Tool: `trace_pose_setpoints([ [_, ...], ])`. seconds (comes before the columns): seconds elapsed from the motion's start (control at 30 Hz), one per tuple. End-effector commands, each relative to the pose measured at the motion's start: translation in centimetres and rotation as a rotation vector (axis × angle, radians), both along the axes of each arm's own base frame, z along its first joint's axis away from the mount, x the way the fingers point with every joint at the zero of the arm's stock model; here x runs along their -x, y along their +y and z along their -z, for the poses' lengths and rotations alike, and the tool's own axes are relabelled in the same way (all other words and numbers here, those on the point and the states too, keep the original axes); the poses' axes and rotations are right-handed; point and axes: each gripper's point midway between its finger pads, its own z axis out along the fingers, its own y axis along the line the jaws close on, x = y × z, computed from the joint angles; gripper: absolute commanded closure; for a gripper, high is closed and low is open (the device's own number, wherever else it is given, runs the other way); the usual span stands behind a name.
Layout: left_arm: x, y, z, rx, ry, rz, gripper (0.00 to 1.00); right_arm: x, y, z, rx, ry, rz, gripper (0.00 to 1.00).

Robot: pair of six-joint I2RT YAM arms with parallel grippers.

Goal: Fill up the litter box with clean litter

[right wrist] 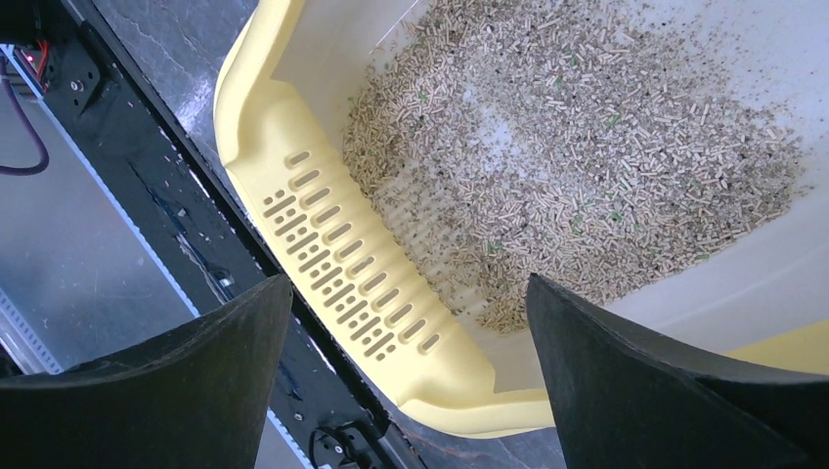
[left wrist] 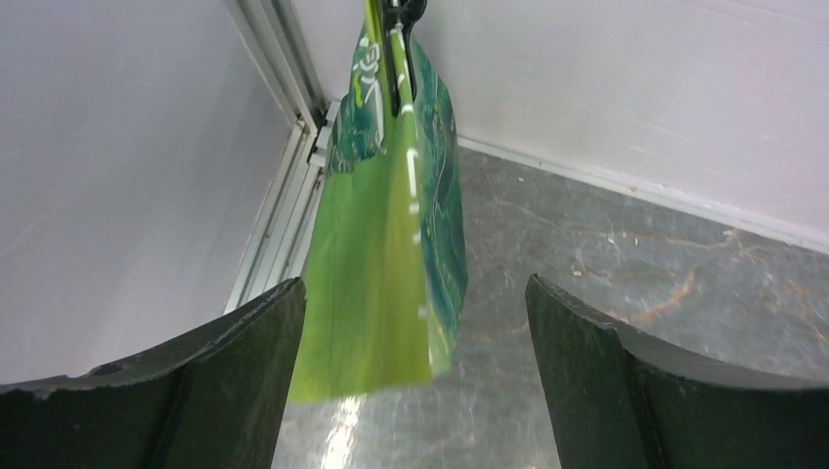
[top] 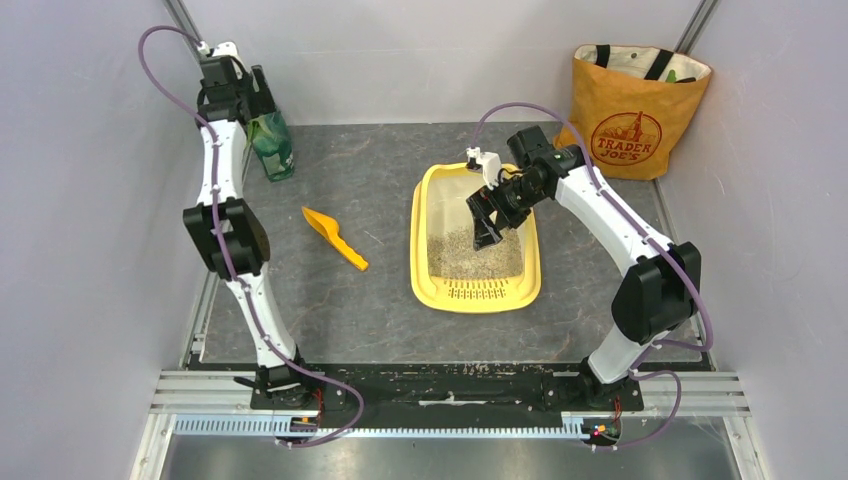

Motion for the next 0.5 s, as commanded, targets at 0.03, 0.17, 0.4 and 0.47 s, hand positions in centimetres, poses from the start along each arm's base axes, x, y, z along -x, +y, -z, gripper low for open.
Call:
trace_pose_setpoints([
  [0.03,-4.2,0.8,-0.9,-0.012,-0.107,0.002,0.14,-1.5,0.7,-3.5,-0.059,-0.085,0.055,0.03],
  [0.17,-5.9,1.4,2.3,-0.013,-0.081,-0.010,0.20,-1.9,0.9,-4.1,-0.069,-0.095,0.066,0.03],
  [0.4,-6.2,1.7,5.3,-0.060,-0.010,0.019,0.56,-2.2,1.2,-4.5,-0.079,-0.095,0.073,0.03],
  [0.47,-5.9,1.8,5.4,-0.069,0.005,0.018,0.66,-2.2,1.2,-4.5,-0.082,-0.091,0.075,0.03],
])
